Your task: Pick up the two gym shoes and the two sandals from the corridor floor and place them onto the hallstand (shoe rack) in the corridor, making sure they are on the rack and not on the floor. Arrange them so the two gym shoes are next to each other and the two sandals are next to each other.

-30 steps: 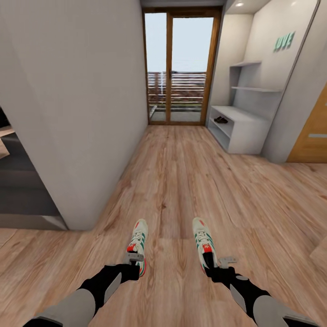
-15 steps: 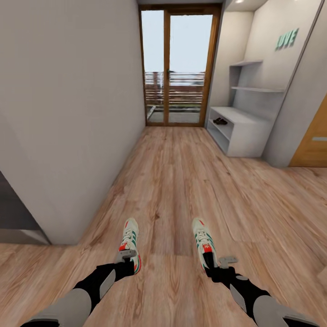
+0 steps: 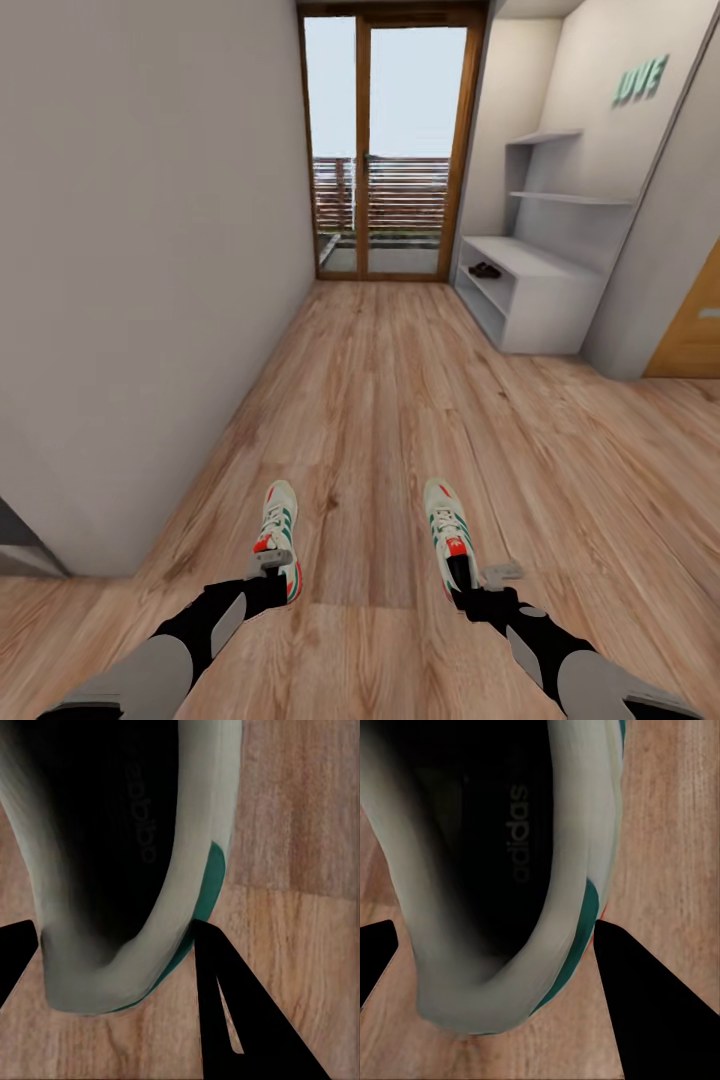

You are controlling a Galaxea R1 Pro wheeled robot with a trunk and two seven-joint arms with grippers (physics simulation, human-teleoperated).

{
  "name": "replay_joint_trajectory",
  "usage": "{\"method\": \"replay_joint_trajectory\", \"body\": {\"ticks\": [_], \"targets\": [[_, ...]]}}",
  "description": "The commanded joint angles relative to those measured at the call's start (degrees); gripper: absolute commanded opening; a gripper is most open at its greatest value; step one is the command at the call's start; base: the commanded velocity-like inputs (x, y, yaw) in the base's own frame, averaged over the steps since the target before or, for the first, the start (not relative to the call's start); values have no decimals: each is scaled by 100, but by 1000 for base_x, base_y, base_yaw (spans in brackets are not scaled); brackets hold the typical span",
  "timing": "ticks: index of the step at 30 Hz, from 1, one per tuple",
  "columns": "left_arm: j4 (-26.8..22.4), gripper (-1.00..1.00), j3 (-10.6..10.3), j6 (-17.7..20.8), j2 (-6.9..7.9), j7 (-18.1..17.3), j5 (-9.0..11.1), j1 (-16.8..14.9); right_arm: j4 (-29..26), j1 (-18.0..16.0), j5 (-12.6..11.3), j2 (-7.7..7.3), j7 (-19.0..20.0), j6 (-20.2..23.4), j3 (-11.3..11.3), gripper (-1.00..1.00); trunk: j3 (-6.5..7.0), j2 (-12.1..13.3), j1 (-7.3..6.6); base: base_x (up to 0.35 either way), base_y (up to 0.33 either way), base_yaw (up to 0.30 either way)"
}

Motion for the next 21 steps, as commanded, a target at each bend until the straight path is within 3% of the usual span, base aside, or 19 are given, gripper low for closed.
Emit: {"method": "replay_joint_trajectory", "body": {"ticks": [1, 21], "targets": [[-1, -100, 1, 0, 0, -9, -14, -1, -1, -1, -8, 0, -10, -1, -2, -100, 1, 1, 0, 347, -27, 0], [7, -100, -7, 11, 0, -9, -15, -1, 6, -1, -8, 7, -10, -3, -2, -100, 1, 1, 0, 350, -3, 0]]}}
